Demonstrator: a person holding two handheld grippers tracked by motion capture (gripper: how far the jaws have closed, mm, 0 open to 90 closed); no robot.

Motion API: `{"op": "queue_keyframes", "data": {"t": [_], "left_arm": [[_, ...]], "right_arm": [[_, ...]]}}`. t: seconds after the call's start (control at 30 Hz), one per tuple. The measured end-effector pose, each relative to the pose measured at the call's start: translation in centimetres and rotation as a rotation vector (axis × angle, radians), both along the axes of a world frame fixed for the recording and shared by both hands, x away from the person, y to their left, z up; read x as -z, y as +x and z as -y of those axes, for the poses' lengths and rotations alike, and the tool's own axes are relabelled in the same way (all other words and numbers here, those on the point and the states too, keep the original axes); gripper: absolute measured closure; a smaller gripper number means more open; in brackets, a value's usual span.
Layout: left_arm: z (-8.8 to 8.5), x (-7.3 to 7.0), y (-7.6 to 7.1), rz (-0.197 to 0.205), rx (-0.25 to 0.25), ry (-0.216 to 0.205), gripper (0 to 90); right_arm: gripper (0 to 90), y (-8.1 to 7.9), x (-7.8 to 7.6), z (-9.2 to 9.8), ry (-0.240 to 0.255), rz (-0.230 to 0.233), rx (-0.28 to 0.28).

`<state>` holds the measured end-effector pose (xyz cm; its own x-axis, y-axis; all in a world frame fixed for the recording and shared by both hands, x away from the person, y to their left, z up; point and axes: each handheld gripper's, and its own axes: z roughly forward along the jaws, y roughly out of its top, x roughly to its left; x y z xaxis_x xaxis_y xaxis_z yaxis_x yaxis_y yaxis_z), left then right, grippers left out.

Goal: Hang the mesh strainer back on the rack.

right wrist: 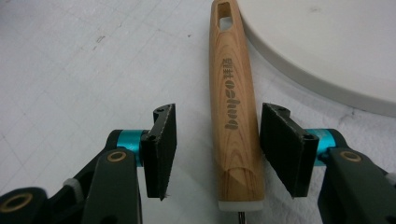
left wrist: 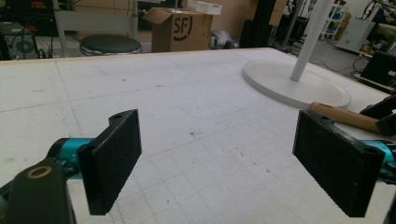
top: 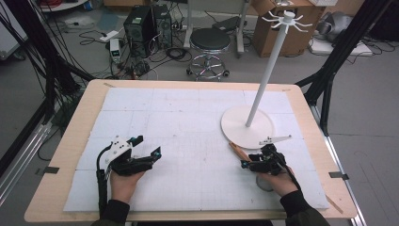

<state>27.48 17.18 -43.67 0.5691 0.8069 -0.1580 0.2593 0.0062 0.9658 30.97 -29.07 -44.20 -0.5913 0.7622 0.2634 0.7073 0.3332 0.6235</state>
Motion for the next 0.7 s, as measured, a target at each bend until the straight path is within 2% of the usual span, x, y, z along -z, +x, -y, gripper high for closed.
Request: {"op": "queue_keyframes", "data": {"t": [0.07, 0.17, 0.2, 0.23, 0.27, 0.33, 0.6, 0.63, 0.67, 0.7], "left_arm": [[0.0, 0.0, 0.0, 0.003, 0.005, 0.0, 16.0], [0.1, 0.0, 0.0, 0.006, 0.005, -0.001, 17.2], [0.0, 0.0, 0.0, 0.006, 0.004, 0.0, 17.2], [0.0, 0.0, 0.0, 0.005, 0.007, -0.001, 17.2], [0.0, 0.0, 0.0, 0.003, 0.001, -0.008, 17.0], [0.0, 0.0, 0.0, 0.005, 0.0, -0.006, 17.0], [0.0, 0.0, 0.0, 0.005, 0.004, -0.009, 17.1], [0.0, 0.0, 0.0, 0.005, 0.004, -0.011, 17.1], [0.0, 0.0, 0.0, 0.006, 0.005, -0.012, 17.2], [0.0, 0.0, 0.0, 0.005, 0.006, -0.007, 17.2]], "right_arm": [[46.6, 0.0, 0.0, 0.0, -0.009, 0.008, -0.009], [46.9, -0.2, 0.0, -0.5, -0.053, 0.03, -0.019], [48.6, -0.5, 0.0, -1.0, -0.107, 0.055, -0.016], [48.6, -0.5, 0.0, -1.0, -0.107, 0.055, -0.016], [50.5, -0.7, -0.1, -1.6, -0.166, 0.077, -0.02], [50.9, -0.7, -0.2, -1.7, -0.178, 0.08, -0.017], [58.9, -0.4, -0.3, -1.7, -0.194, 0.062, 0.008], [59.0, -0.3, -0.4, -1.9, -0.207, 0.052, 0.011], [58.9, 0.0, -0.7, -2.4, -0.251, 0.032, 0.003], [58.9, 0.1, -0.8, -2.7, -0.269, 0.019, 0.0]]}}
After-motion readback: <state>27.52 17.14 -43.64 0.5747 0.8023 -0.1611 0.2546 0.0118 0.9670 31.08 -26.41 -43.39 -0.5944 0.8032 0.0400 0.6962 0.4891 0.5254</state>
